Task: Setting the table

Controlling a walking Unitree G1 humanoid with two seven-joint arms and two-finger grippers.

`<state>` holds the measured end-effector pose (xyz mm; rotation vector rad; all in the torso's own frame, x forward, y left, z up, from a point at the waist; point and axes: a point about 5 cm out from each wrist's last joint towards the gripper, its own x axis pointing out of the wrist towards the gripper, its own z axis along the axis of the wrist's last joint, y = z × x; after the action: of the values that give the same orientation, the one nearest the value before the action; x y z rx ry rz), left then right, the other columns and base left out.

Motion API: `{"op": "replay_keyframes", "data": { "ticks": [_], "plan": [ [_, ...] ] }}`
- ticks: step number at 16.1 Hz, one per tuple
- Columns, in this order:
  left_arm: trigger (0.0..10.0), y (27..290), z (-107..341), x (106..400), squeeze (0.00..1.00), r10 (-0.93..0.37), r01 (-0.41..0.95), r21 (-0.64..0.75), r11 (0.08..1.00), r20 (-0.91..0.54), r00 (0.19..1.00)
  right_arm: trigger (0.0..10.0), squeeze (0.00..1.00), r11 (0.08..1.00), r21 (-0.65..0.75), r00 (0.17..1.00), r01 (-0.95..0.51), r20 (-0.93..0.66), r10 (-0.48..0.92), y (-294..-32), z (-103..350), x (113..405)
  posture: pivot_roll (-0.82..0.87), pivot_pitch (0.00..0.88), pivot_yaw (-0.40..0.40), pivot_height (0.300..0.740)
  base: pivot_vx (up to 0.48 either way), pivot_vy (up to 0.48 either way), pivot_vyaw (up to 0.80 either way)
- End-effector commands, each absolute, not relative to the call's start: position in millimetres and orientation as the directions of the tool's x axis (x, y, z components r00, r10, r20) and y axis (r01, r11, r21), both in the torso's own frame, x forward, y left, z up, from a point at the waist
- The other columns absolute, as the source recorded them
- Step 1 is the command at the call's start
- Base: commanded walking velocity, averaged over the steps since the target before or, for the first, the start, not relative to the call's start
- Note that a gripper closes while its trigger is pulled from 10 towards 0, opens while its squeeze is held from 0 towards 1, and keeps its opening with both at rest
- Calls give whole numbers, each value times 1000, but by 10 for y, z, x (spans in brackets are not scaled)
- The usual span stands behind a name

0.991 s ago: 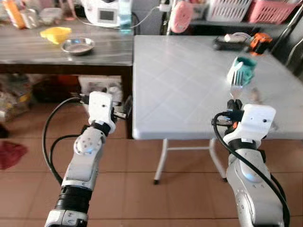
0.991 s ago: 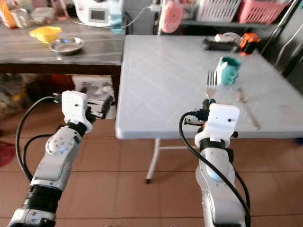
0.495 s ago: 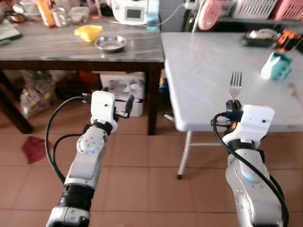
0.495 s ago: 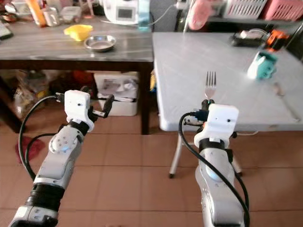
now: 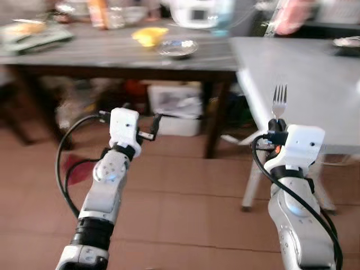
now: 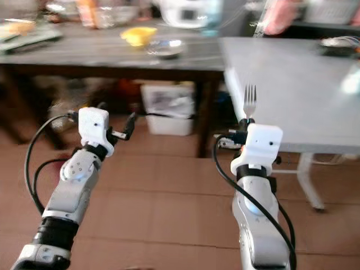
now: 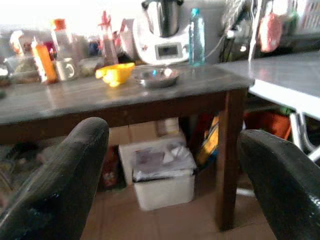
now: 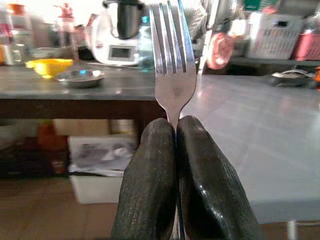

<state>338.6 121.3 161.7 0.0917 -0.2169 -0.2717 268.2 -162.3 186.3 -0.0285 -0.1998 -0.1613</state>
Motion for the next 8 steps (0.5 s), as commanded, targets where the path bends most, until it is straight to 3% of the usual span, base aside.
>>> {"op": "replay_keyframes", "data": {
  "ticks": [1, 2, 8],
  "plan": [
    [10000, 1221, 1635, 3389, 0, -273, 248, 139, 959, 207, 939, 10000, 0, 985, -2, 963, 173, 211, -169, -1647, 1893, 2675, 81, 100, -29, 740, 0, 476, 631],
    [10000, 1221, 1645, 3389, 0, -268, 239, 151, 959, 217, 939, 10000, 0, 984, 3, 962, 175, 213, -172, -1652, 1895, 2675, 80, 100, -27, 740, 0, 0, 587],
    [10000, 1156, 1646, 3354, 0, -317, 291, 140, 946, 226, 921, 10000, 0, 983, 4, 960, 185, 211, -182, -1671, 1884, 2663, 80, 101, -28, 740, 0, 0, 0]
  ]
}}
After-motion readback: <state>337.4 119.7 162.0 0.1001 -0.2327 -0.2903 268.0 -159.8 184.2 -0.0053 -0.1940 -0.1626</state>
